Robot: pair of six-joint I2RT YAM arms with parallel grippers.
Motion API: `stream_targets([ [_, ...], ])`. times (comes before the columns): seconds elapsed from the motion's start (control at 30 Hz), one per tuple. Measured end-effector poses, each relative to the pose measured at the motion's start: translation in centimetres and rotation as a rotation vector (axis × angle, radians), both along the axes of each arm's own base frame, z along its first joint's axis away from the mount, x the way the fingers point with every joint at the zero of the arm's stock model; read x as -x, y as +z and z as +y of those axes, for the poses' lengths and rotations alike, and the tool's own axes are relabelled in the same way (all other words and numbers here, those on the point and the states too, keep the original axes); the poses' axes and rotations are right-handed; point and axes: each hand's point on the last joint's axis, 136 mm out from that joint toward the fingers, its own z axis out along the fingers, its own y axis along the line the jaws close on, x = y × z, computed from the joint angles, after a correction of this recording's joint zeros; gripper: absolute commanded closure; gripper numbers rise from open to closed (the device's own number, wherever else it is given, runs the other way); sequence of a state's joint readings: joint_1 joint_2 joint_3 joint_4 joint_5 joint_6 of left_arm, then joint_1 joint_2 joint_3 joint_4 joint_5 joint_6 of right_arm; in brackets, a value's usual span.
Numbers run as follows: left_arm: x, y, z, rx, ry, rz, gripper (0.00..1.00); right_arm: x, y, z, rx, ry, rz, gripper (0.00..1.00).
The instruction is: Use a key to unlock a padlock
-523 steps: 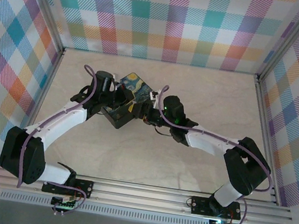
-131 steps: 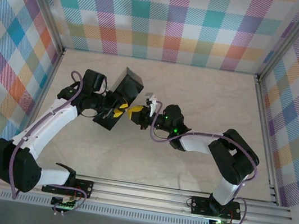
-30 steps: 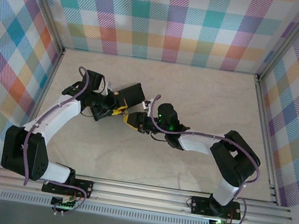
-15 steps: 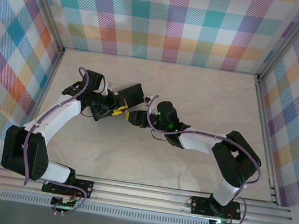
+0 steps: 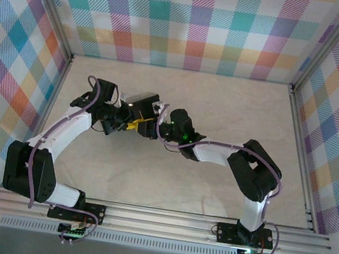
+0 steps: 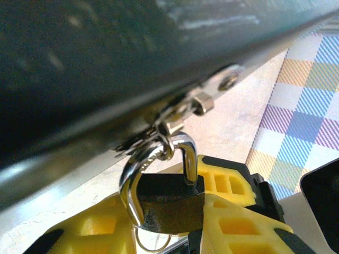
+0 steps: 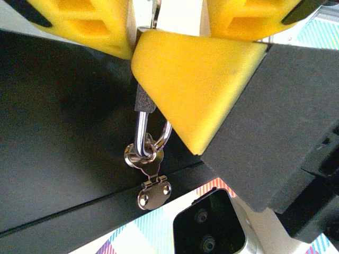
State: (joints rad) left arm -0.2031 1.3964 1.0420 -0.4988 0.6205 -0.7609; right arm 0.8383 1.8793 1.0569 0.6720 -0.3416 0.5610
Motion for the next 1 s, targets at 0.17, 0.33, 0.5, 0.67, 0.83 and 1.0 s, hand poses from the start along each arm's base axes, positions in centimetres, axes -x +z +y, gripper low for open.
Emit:
stream_targets([
  [0.17,-0.2,-0.1,0.1,0.004,0.011,0.006,0.81,-0.5,-0.3,-0.1,-0.003,-0.031,0.018,0.84],
  [0.33,-0.3,-0.2,0.2,-0.005,0.019,0.008,0.59,-0.9,-0.4,-0.2,-0.008,-0.063,0.049,0.90],
  [0.5,0.1,-0.1,0.3,-0.005,0.011,0.020,0.44,-1.1,-0.5,-0.3,-0.021,-0.095,0.098,0.92],
  [0.67,0.3,0.2,1.0,-0.013,0.021,0.029,0.34,-1.3,-0.3,-0.4,-0.049,-0.111,0.158,0.92],
  [0.83,0.5,2.3,2.2,-0.025,0.043,0.005,0.31,-2.1,-0.1,-0.9,-0.077,-0.132,0.211,0.93],
  [1.0,0.5,6.4,4.9,-0.091,0.105,-0.105,0.30,-2.3,-0.1,-1.2,-0.093,-0.134,0.259,0.93],
])
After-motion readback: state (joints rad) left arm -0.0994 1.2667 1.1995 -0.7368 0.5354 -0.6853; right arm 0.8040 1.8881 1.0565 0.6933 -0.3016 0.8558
